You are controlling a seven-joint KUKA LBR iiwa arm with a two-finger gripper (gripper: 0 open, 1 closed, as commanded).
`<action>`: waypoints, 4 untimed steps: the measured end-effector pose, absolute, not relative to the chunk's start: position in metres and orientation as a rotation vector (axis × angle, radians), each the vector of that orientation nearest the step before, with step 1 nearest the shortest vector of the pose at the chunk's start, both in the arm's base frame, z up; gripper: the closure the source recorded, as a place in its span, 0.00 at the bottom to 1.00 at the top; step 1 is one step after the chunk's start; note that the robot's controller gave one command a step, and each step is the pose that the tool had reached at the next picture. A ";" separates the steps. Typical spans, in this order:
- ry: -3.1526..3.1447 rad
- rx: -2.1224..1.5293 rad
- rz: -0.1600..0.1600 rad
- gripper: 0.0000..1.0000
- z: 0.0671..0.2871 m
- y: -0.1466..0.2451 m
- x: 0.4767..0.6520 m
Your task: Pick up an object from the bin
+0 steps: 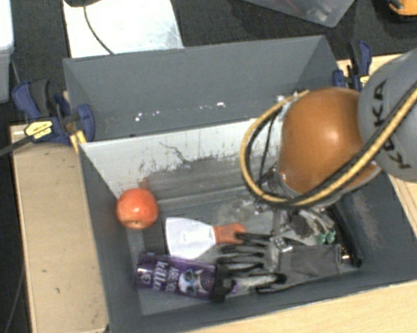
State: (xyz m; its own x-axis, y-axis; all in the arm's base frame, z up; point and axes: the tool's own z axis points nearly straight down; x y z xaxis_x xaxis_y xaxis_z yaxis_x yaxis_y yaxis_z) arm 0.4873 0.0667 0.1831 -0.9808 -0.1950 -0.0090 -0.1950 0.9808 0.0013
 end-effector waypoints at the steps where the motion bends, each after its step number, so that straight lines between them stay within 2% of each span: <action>1: 3.143 0.006 0.002 0.00 0.182 0.062 0.490; 2: 3.093 -0.529 0.002 0.00 0.087 0.095 0.533; 3: 3.106 -0.437 0.006 0.00 0.075 0.093 0.526; 4: 3.060 -0.658 0.006 1.00 0.071 0.084 0.478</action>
Offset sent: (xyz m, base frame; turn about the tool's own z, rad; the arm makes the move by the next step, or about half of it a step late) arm 0.0471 0.0309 -0.1038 -0.1468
